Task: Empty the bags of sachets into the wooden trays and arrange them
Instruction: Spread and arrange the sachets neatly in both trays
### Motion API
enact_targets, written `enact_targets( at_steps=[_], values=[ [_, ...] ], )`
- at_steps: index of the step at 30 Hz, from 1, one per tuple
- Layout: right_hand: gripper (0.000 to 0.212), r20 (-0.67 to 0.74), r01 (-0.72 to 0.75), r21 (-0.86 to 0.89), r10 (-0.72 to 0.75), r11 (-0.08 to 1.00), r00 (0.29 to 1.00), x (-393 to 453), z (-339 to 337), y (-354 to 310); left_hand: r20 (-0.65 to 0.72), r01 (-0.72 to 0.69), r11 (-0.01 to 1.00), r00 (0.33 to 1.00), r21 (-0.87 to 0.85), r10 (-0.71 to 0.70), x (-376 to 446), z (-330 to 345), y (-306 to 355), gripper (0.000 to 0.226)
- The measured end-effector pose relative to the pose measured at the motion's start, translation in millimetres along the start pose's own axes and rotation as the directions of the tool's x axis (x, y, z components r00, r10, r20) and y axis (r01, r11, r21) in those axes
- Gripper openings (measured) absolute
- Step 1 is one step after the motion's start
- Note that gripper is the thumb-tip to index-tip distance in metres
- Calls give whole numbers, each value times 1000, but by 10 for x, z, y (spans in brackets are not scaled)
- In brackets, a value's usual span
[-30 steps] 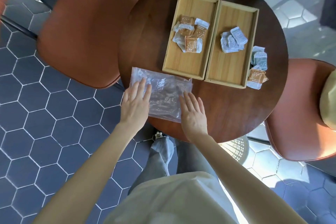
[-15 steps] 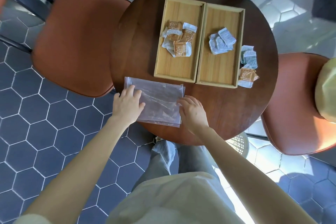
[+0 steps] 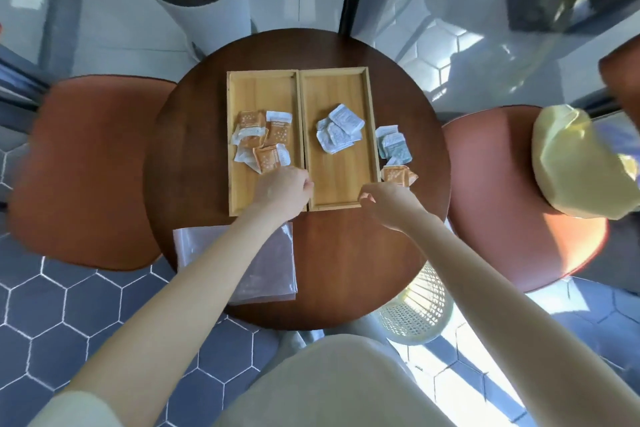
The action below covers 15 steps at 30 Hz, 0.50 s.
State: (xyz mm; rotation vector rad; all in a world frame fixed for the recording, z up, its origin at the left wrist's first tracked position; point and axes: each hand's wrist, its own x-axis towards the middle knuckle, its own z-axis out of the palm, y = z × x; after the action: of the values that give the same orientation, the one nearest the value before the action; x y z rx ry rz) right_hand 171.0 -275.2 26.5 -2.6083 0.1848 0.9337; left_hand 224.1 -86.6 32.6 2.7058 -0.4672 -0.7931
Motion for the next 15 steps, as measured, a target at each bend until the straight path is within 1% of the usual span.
enact_targets(
  at_steps=[4,9,11,13,15],
  values=[
    [28,-174,-118,108,136,987,975,17,-162,414,-20,-111,994,994,8,111,335,75,464,29],
    [32,-314,-198,203,255,959,914,146,-30,822,-51,-196,980,979,46,198,629,291,905,27],
    [35,-379,-190,193,252,963,891,198,81,920,-64,-208,975,975,77,213,725,424,1000,31],
    [38,-443,-142,193,216,971,870,208,191,942,-57,-218,972,973,90,223,753,545,1037,37],
    [41,-467,-115,203,199,972,862,244,279,969,-71,-234,968,968,93,240,786,655,1082,42]
  ],
)
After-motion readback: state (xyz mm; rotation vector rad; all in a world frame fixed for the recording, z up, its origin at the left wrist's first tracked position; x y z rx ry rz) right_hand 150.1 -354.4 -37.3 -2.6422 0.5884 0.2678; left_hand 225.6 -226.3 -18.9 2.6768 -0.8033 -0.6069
